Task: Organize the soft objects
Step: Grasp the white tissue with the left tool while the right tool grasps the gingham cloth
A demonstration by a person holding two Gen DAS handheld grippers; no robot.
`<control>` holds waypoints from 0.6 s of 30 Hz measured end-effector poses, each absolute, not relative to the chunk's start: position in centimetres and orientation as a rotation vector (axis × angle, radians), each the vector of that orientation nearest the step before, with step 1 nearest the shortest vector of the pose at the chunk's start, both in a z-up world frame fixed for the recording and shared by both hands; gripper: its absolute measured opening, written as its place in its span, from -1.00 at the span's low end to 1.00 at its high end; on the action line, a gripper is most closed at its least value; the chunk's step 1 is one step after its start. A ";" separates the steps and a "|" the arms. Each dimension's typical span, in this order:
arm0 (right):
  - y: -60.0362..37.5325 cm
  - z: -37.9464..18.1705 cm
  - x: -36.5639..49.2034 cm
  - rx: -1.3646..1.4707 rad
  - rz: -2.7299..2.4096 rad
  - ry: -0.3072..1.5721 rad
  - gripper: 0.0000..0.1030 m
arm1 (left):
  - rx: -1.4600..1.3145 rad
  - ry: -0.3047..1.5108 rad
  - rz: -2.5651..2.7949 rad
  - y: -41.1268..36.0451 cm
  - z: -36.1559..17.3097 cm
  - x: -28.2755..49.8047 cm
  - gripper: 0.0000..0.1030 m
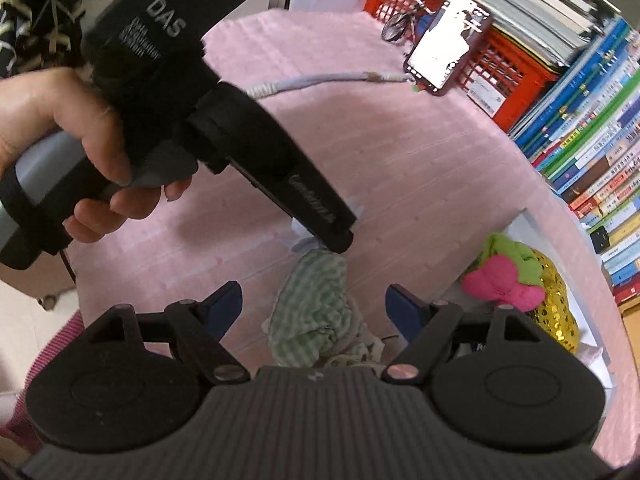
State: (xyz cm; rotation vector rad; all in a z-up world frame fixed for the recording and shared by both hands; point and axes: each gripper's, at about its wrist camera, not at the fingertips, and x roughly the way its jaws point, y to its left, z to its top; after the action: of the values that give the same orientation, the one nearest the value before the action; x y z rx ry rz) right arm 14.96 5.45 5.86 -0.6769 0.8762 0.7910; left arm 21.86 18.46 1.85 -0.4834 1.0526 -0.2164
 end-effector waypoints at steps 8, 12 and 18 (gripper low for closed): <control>6.7 4.9 15.7 -0.732 0.774 0.945 0.68 | -0.516 1.038 -0.222 19.0 1.6 21.9 -0.25; 7.2 4.2 16.0 -0.752 0.772 0.975 0.59 | -0.525 1.033 -0.222 19.4 1.6 21.8 -0.26; 7.7 3.6 17.5 -0.750 0.742 1.031 -0.07 | -0.545 1.010 -0.214 20.3 2.0 21.4 -0.26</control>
State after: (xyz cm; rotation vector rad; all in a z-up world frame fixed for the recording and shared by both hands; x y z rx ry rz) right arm 17.55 7.70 3.57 -0.7495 1.0309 0.7422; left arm 21.45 20.30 2.04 -0.5447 1.0105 -0.2137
